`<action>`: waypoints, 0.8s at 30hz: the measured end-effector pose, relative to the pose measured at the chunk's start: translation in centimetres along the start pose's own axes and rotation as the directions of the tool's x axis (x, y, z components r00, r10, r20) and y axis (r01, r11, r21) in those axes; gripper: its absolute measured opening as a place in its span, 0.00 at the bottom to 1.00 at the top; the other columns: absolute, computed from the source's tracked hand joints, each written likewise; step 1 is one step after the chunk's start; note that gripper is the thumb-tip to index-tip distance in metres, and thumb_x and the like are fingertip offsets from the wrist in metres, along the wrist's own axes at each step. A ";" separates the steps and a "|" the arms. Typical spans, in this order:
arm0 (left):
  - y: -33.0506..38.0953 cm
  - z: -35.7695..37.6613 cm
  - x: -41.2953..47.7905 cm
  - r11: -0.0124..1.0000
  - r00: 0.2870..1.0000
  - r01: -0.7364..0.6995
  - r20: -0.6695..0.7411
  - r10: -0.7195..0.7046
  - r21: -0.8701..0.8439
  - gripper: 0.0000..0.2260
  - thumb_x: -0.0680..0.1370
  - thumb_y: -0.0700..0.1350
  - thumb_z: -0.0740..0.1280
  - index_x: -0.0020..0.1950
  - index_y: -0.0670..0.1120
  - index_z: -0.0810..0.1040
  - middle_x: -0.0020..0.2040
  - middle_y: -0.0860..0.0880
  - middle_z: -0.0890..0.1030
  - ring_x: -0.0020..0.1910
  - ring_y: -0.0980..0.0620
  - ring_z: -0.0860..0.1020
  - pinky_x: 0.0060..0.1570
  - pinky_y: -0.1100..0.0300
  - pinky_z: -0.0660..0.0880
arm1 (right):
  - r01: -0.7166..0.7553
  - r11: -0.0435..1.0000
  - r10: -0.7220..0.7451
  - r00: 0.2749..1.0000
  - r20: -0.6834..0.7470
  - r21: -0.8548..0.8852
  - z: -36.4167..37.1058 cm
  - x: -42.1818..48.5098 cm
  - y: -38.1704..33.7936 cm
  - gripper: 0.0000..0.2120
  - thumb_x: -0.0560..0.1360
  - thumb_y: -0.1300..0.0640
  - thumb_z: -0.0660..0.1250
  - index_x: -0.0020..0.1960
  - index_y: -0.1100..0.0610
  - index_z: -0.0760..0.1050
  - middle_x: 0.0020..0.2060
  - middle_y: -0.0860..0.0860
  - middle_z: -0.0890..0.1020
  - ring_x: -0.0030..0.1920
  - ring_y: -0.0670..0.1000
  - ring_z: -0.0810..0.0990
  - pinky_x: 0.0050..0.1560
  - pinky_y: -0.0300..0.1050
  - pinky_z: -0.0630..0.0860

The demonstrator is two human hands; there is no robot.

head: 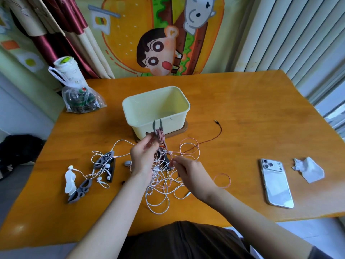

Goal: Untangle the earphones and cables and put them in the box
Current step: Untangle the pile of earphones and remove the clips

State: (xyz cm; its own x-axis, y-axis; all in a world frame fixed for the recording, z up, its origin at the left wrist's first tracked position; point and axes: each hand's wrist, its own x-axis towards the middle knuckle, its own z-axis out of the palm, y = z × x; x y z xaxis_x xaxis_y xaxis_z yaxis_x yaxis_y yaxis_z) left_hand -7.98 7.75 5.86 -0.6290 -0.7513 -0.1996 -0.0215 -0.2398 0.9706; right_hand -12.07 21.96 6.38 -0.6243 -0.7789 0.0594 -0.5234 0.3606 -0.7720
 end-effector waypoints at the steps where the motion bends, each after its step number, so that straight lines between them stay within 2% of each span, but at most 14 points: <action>1: -0.3 -0.3 0.1 0.979 0.993 -0.115 0.012 0.114 0.168 0.10 0.76 0.37 0.69 0.53 0.50 0.82 0.48 0.53 0.83 0.51 0.55 0.80 0.49 0.66 0.73 | 0.001 1.000 -0.001 1.000 0.024 -0.018 -0.1 -0.1 0.0 0.11 0.81 0.58 0.57 0.51 0.58 0.78 0.28 0.37 0.68 0.28 0.42 0.71 0.29 0.33 0.62; 2: -0.6 -0.7 0.3 0.907 0.970 -0.243 0.059 0.237 0.344 0.11 0.75 0.37 0.70 0.54 0.47 0.82 0.48 0.51 0.83 0.50 0.53 0.80 0.47 0.69 0.73 | 0.002 0.999 0.000 0.999 0.045 -0.043 -0.2 -0.1 0.0 0.11 0.81 0.57 0.57 0.51 0.57 0.78 0.27 0.37 0.68 0.28 0.41 0.72 0.29 0.32 0.62; 4: -1.3 -1.5 0.7 0.674 0.889 -0.448 0.213 0.406 0.588 0.13 0.74 0.32 0.70 0.57 0.40 0.81 0.50 0.46 0.81 0.50 0.51 0.78 0.44 0.75 0.72 | 0.009 0.994 -0.001 0.997 0.073 -0.112 -0.5 -0.3 0.1 0.12 0.81 0.54 0.58 0.52 0.55 0.79 0.28 0.38 0.70 0.27 0.41 0.71 0.29 0.32 0.62; 5: -1.7 -1.9 0.9 0.586 0.857 -0.503 0.282 0.431 0.635 0.13 0.73 0.30 0.69 0.57 0.38 0.81 0.51 0.44 0.81 0.51 0.51 0.77 0.45 0.77 0.71 | 0.016 0.989 -0.004 0.997 0.082 -0.146 -0.8 -0.4 0.1 0.12 0.81 0.53 0.58 0.52 0.54 0.79 0.30 0.39 0.72 0.28 0.42 0.70 0.29 0.32 0.62; 7: -2.0 -2.6 1.2 0.538 0.848 -0.525 0.354 0.394 0.659 0.14 0.72 0.30 0.70 0.57 0.37 0.81 0.52 0.43 0.80 0.54 0.50 0.77 0.48 0.78 0.70 | 0.022 0.979 -0.004 0.996 0.086 -0.202 -1.7 -0.4 0.2 0.12 0.81 0.51 0.58 0.52 0.53 0.79 0.34 0.43 0.78 0.30 0.43 0.72 0.30 0.34 0.64; 9: -2.3 -3.2 1.3 0.564 0.861 -0.508 0.376 0.342 0.651 0.14 0.72 0.30 0.70 0.57 0.38 0.81 0.53 0.45 0.80 0.55 0.50 0.77 0.49 0.78 0.70 | 0.008 0.965 0.010 0.998 0.069 -0.261 -2.9 -0.1 0.4 0.13 0.80 0.50 0.58 0.51 0.53 0.80 0.39 0.47 0.82 0.35 0.46 0.76 0.34 0.40 0.71; 11: -2.4 -3.6 1.1 0.582 0.872 -0.488 0.400 0.284 0.651 0.15 0.72 0.31 0.70 0.58 0.39 0.81 0.52 0.49 0.79 0.53 0.54 0.76 0.47 0.80 0.69 | -0.003 0.944 0.017 0.999 0.039 -0.329 -4.2 0.5 0.7 0.12 0.80 0.49 0.59 0.51 0.52 0.80 0.44 0.47 0.83 0.40 0.49 0.78 0.38 0.44 0.74; 14: -2.1 -3.6 0.3 0.654 0.880 -0.420 0.460 0.121 0.630 0.16 0.74 0.33 0.69 0.59 0.47 0.80 0.50 0.54 0.79 0.46 0.62 0.76 0.42 0.78 0.68 | 0.004 0.920 -0.009 1.000 -0.011 -0.392 -5.7 1.4 0.9 0.11 0.78 0.48 0.62 0.51 0.50 0.81 0.44 0.44 0.81 0.41 0.46 0.77 0.34 0.38 0.68; 16: -1.9 -3.3 -0.2 0.720 0.852 -0.383 0.522 0.032 0.579 0.18 0.75 0.33 0.69 0.59 0.51 0.77 0.50 0.55 0.79 0.46 0.65 0.76 0.42 0.76 0.68 | -0.002 0.921 -0.018 0.999 -0.048 -0.389 -6.4 1.9 1.1 0.10 0.78 0.49 0.63 0.50 0.51 0.81 0.41 0.42 0.77 0.39 0.44 0.74 0.32 0.33 0.64; 20: -0.7 -2.8 -0.9 0.894 0.843 -0.206 0.536 -0.043 0.397 0.19 0.74 0.29 0.67 0.55 0.52 0.79 0.50 0.58 0.82 0.51 0.61 0.80 0.49 0.70 0.74 | -0.055 0.945 0.015 0.992 -0.123 -0.322 -6.8 2.5 1.8 0.09 0.77 0.50 0.65 0.48 0.51 0.82 0.38 0.40 0.75 0.38 0.44 0.75 0.32 0.34 0.66; 24: 0.5 -2.4 -1.6 0.974 0.835 -0.050 0.544 -0.081 0.222 0.17 0.72 0.29 0.67 0.54 0.49 0.82 0.47 0.56 0.85 0.50 0.59 0.81 0.47 0.67 0.75 | -0.093 0.964 0.057 0.988 -0.146 -0.248 -6.4 2.4 1.9 0.10 0.76 0.50 0.65 0.47 0.52 0.82 0.38 0.43 0.76 0.37 0.44 0.74 0.32 0.32 0.65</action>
State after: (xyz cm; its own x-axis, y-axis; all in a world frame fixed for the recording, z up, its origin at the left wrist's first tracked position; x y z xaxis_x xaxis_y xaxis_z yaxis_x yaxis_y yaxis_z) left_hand -5.09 7.35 6.39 -0.9464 -0.2734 -0.1721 -0.1618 -0.0598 0.9850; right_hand -18.25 24.06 9.06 -0.7312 -0.6737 0.1070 -0.5908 0.5471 -0.5930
